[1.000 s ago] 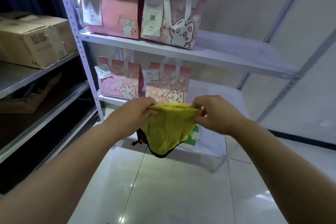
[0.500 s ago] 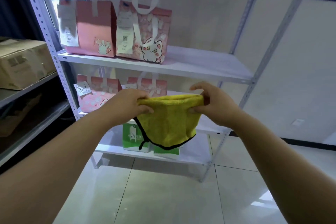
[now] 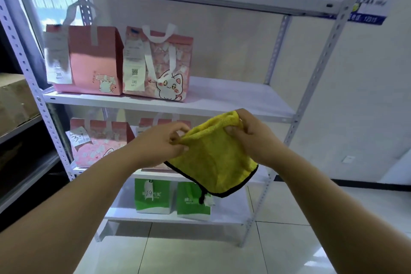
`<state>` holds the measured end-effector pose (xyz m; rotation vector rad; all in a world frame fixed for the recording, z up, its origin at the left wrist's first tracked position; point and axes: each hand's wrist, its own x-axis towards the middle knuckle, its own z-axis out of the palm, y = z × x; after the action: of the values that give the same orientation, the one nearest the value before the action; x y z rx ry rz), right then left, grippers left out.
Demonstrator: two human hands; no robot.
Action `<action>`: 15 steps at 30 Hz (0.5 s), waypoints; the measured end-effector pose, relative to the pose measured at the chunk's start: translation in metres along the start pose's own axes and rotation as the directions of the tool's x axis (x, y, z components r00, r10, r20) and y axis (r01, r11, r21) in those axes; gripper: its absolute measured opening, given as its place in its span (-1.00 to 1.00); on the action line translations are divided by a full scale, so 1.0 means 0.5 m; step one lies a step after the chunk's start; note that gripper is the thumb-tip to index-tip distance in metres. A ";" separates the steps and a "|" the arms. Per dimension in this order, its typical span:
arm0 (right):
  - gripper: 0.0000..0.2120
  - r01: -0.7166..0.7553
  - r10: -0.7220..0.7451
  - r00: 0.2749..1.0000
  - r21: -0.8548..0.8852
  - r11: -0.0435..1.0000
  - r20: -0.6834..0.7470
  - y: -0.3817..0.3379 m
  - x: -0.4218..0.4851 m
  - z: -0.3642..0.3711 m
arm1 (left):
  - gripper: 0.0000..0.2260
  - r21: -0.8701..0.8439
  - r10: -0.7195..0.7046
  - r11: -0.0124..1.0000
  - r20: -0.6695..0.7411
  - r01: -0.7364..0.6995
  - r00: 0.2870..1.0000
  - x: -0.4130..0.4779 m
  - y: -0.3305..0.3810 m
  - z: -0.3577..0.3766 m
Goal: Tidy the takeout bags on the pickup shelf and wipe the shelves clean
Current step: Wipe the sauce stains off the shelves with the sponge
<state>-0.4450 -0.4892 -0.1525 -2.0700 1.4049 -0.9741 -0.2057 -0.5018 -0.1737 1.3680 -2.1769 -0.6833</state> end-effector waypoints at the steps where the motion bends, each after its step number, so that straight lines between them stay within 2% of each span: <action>1: -0.92 0.008 -0.008 1.000 -0.007 1.000 0.008 -0.004 0.015 -0.001 | -0.75 -0.054 0.018 0.998 0.027 -0.016 0.999 0.016 0.002 -0.002; 3: -0.92 0.009 -0.008 0.999 -0.028 1.000 0.049 -0.007 0.048 -0.001 | -0.66 -0.193 0.065 0.980 0.054 -0.053 0.996 0.052 0.009 -0.005; 5: -0.84 0.003 0.001 0.998 -0.069 0.998 0.069 -0.007 0.077 -0.001 | -0.64 -0.262 0.128 0.958 0.043 -0.113 0.991 0.091 0.017 -0.009; 9: -0.72 -0.078 0.081 0.988 -0.028 0.997 0.129 0.009 0.133 -0.024 | -0.90 -0.289 0.201 0.936 -0.025 -0.200 0.979 0.169 0.028 -0.028; 11: -0.66 -0.140 0.132 0.971 0.024 0.990 0.198 0.024 0.154 -0.040 | -0.93 -0.333 0.190 0.922 -0.051 -0.196 0.980 0.206 0.026 -0.036; 13: -0.70 -0.145 0.156 0.964 -0.068 0.987 0.214 0.043 0.171 -0.049 | -0.90 -0.333 0.187 0.920 -0.095 -0.208 0.978 0.243 0.021 -0.044; 15: -0.87 -0.143 0.179 0.968 -0.202 0.969 0.178 0.063 0.185 -0.050 | -0.88 -0.330 0.195 0.916 -0.136 -0.230 0.971 0.277 0.017 -0.052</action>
<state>-0.4616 -0.5863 -0.1305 -2.0781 1.5827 -0.5742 -0.2486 -0.6294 -0.1305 0.9487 -1.9740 -0.8438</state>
